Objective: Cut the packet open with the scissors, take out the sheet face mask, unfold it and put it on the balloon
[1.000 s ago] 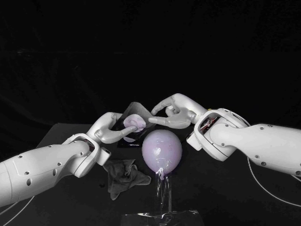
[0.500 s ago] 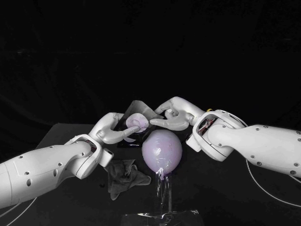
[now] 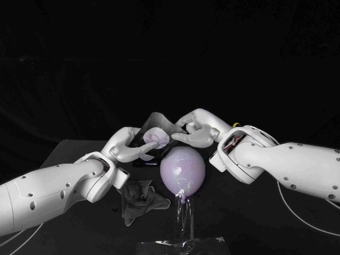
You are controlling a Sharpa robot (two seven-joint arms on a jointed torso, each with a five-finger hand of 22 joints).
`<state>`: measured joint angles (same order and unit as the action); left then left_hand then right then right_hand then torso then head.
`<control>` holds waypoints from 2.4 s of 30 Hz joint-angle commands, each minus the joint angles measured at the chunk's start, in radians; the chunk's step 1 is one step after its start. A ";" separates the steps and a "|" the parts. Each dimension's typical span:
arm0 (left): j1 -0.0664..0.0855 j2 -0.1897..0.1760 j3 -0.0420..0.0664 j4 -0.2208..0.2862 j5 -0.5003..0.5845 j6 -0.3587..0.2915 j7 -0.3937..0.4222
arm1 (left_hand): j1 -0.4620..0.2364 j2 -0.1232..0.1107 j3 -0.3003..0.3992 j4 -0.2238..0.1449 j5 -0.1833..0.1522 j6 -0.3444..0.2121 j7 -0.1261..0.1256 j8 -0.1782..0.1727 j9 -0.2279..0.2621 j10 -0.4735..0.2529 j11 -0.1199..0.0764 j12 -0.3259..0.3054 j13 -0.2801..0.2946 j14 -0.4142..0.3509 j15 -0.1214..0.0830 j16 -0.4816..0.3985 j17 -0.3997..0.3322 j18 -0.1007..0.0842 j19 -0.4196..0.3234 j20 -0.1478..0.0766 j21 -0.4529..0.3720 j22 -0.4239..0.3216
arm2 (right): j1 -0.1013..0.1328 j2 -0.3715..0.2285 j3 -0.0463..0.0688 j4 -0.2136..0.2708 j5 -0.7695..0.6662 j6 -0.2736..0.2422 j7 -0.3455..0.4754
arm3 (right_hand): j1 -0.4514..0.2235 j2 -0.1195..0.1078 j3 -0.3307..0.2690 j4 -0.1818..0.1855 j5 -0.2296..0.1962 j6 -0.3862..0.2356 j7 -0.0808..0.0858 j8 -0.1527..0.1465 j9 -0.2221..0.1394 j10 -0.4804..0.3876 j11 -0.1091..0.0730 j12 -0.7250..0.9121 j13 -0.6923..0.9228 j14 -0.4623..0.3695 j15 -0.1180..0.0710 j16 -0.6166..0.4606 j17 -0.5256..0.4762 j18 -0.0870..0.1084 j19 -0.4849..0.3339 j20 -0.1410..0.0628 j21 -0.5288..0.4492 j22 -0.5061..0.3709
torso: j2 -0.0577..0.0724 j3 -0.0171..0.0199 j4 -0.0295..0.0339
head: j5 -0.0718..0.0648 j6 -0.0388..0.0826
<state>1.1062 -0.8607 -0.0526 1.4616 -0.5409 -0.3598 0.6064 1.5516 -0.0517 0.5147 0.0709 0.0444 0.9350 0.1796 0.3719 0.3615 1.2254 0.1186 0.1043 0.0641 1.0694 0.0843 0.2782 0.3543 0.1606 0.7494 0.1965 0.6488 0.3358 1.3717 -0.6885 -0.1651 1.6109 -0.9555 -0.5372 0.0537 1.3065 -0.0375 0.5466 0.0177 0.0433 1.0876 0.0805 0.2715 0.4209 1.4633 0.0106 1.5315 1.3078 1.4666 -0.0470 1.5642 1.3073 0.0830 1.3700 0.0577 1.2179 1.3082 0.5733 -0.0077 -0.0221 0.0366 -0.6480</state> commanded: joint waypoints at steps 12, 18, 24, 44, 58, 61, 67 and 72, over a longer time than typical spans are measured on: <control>0.001 0.008 0.001 -0.005 0.026 -0.051 -0.008 | -0.112 -0.188 -0.100 0.017 0.004 -0.139 0.042 -0.111 -0.044 -0.139 0.053 -0.040 0.002 -0.116 0.054 -0.058 -0.010 -0.051 -0.166 0.079 -0.156 -0.087 | 0.000 -0.006 0.002 0.000 0.005 -0.064 -0.005 | -0.014 0.011 0.011 -0.007 0.005 0.006 -0.005 0.024 0.034 0.096 -0.011 0.011 0.246 0.104 -0.012 0.007 0.264 0.002 0.000 -0.004 -0.005 0.015 | 0.000 -0.0016 0.0006 | -0.003 0.003; 0.003 0.007 0.014 -0.002 0.022 -0.068 -0.007 | -0.115 -0.193 -0.160 0.022 0.003 -0.162 0.054 -0.125 -0.051 -0.202 0.070 -0.036 0.003 -0.176 0.074 -0.087 -0.018 -0.041 -0.168 0.093 -0.216 -0.131 | -0.001 -0.002 0.002 -0.009 -0.006 -0.073 -0.037 | -0.016 0.012 0.013 -0.010 0.005 0.005 -0.006 0.028 0.037 0.096 -0.012 0.013 0.247 0.104 -0.013 0.007 0.264 0.002 0.000 -0.005 -0.006 0.015 | -0.001 -0.0009 0.0015 | -0.002 0.004; 0.005 0.013 0.019 0.001 0.018 -0.088 -0.017 | -0.088 -0.164 -0.178 0.022 0.004 -0.104 0.048 -0.092 -0.041 -0.165 0.057 -0.004 0.014 -0.115 0.054 -0.039 0.003 0.006 -0.069 0.089 -0.201 -0.138 | -0.003 0.001 0.002 -0.010 -0.014 -0.081 -0.053 | -0.018 0.013 0.015 -0.013 0.005 0.004 -0.007 0.031 0.040 0.097 -0.012 0.013 0.247 0.104 -0.014 0.007 0.264 0.002 0.000 -0.006 -0.006 0.015 | -0.001 -0.0004 0.0001 | -0.001 0.005; 0.009 0.041 0.020 -0.006 -0.005 -0.161 -0.082 | -0.005 -0.042 -0.149 -0.023 0.003 0.135 -0.052 0.039 -0.003 0.052 -0.063 0.174 0.086 0.112 -0.070 0.148 0.100 0.019 0.118 -0.042 0.071 0.009 | -0.005 0.001 0.002 0.000 -0.028 -0.077 -0.058 | -0.021 0.013 0.017 -0.015 0.005 0.003 -0.007 0.034 0.042 0.094 -0.013 0.007 0.243 0.104 -0.014 0.007 0.264 0.002 -0.001 -0.007 -0.008 0.015 | 0.000 -0.0003 0.0000 | -0.008 0.009; 0.009 0.044 0.020 -0.008 -0.030 -0.143 -0.098 | -0.022 -0.009 -0.127 0.000 0.003 0.099 -0.049 0.026 0.007 0.061 -0.057 0.147 0.057 0.128 -0.063 0.105 0.076 0.018 0.104 -0.043 0.088 0.020 | -0.005 0.006 0.002 0.001 -0.034 -0.091 -0.048 | -0.025 0.010 0.019 -0.020 0.005 -0.001 -0.008 0.037 0.046 0.088 -0.013 -0.009 0.234 0.104 -0.015 0.007 0.264 0.002 -0.002 -0.008 -0.010 0.014 | 0.000 -0.0012 0.0010 | -0.012 0.012; 0.009 0.046 0.020 -0.008 -0.047 -0.138 -0.100 | -0.021 -0.012 -0.127 -0.002 0.003 0.100 -0.049 0.028 0.009 0.063 -0.057 0.144 0.054 0.131 -0.063 0.101 0.074 0.019 0.103 -0.043 0.089 0.021 | -0.005 0.010 0.002 -0.003 -0.035 -0.101 -0.049 | -0.025 0.010 0.019 -0.020 0.005 -0.001 -0.008 0.037 0.046 0.088 -0.013 -0.009 0.234 0.104 -0.015 0.007 0.264 0.002 -0.002 -0.008 -0.010 0.014 | 0.000 -0.0012 0.0011 | -0.012 0.011; 0.009 0.050 0.020 -0.007 -0.087 -0.139 -0.105 | -0.020 -0.018 -0.127 -0.006 0.003 0.104 -0.050 0.030 0.012 0.068 -0.058 0.139 0.048 0.135 -0.064 0.093 0.071 0.019 0.101 -0.043 0.093 0.023 | -0.005 0.020 0.002 -0.011 -0.038 -0.111 -0.049 | -0.025 0.010 0.019 -0.021 0.005 -0.002 -0.008 0.038 0.046 0.088 -0.014 -0.009 0.234 0.104 -0.015 0.007 0.264 0.002 -0.002 -0.008 -0.009 0.014 | 0.001 -0.0007 0.0009 | -0.012 0.012; 0.009 0.054 0.021 -0.007 -0.137 -0.151 -0.117 | -0.020 -0.020 -0.126 -0.008 0.003 0.106 -0.052 0.031 0.013 0.071 -0.059 0.136 0.044 0.138 -0.065 0.088 0.068 0.019 0.100 -0.044 0.095 0.024 | -0.005 0.033 0.002 -0.019 -0.041 -0.111 -0.051 | -0.025 0.010 0.020 -0.023 0.005 -0.002 -0.008 0.039 0.047 0.087 -0.014 -0.011 0.233 0.104 -0.015 0.007 0.264 0.002 -0.001 -0.008 -0.009 0.015 | 0.001 -0.0005 0.0008 | -0.013 0.012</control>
<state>1.1140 -0.8127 -0.0333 1.4497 -0.6156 -0.5074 0.4968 1.5264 -0.0683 0.3859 0.0662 0.0438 1.0371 0.1287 0.4001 0.3722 1.2913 0.0601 0.2430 0.1075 1.2029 0.0198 0.3696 0.4236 0.1778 0.8558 0.1553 0.7379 0.3591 1.3665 -0.6604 -0.1634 1.5903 -0.9786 -0.6414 -0.0055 1.2892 -0.0292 0.5618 -0.0030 0.0465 1.0806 0.0731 0.2715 0.4209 1.4639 0.0050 1.5232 1.3077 1.4663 -0.0534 1.5673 1.3073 0.0763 1.3695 0.0578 1.2130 1.3081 0.5738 -0.0083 -0.0210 0.0244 -0.6358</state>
